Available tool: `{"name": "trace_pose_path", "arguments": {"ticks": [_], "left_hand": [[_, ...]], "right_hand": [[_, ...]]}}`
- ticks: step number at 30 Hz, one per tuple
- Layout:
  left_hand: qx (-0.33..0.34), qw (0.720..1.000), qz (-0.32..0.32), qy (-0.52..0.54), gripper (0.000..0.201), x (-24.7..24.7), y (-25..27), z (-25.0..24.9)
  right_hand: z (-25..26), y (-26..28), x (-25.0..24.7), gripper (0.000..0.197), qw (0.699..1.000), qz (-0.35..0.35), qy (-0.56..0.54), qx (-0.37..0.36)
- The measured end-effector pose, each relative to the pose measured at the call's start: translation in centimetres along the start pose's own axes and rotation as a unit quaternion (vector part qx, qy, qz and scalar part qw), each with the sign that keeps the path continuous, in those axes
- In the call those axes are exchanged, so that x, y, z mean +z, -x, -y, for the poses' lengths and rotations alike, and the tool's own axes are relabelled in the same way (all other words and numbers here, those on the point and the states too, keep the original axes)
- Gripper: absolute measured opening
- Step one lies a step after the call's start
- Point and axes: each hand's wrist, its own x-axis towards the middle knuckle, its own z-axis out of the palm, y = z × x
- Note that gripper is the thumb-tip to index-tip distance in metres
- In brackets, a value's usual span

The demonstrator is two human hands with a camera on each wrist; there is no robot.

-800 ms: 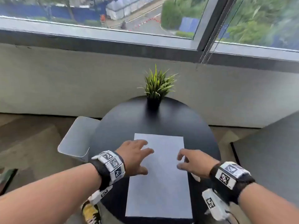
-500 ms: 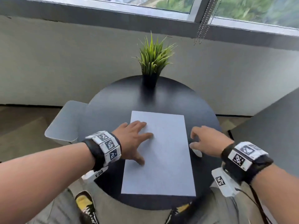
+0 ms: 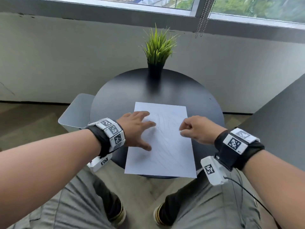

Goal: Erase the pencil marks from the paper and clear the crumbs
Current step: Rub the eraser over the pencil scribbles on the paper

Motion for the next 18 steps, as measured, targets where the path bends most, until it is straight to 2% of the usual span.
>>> {"name": "trace_pose_path", "arguments": {"ticks": [4,8,11,15,16,18], "left_hand": [[-0.016,1.0,0.023,-0.002,0.116,1.5,0.9,0.0],[-0.013,1.0,0.013,-0.012,0.118,2.7,0.9,0.1],[-0.013,1.0,0.013,-0.014,0.118,2.9,0.4,-0.1],[-0.007,0.999,0.023,-0.022,0.125,2.6,0.0,-0.2],[-0.005,0.999,0.026,-0.026,0.127,2.5,-0.1,-0.2],[-0.001,0.999,0.029,-0.031,0.13,2.5,-0.2,-0.3]], "right_hand": [[2.1,1.1,1.7,0.009,0.996,0.057,-0.065,-0.023],[3.4,-0.6,3.2,0.017,0.998,0.011,-0.057,-0.04],[3.9,-2.3,3.8,0.016,0.997,0.02,-0.062,-0.052],[3.8,-3.6,4.4,0.02,0.999,-0.023,-0.012,-0.018],[3.9,-3.5,4.5,0.021,0.999,-0.026,0.004,-0.024],[4.0,-2.7,4.9,0.022,0.997,0.014,0.033,-0.066]]}}
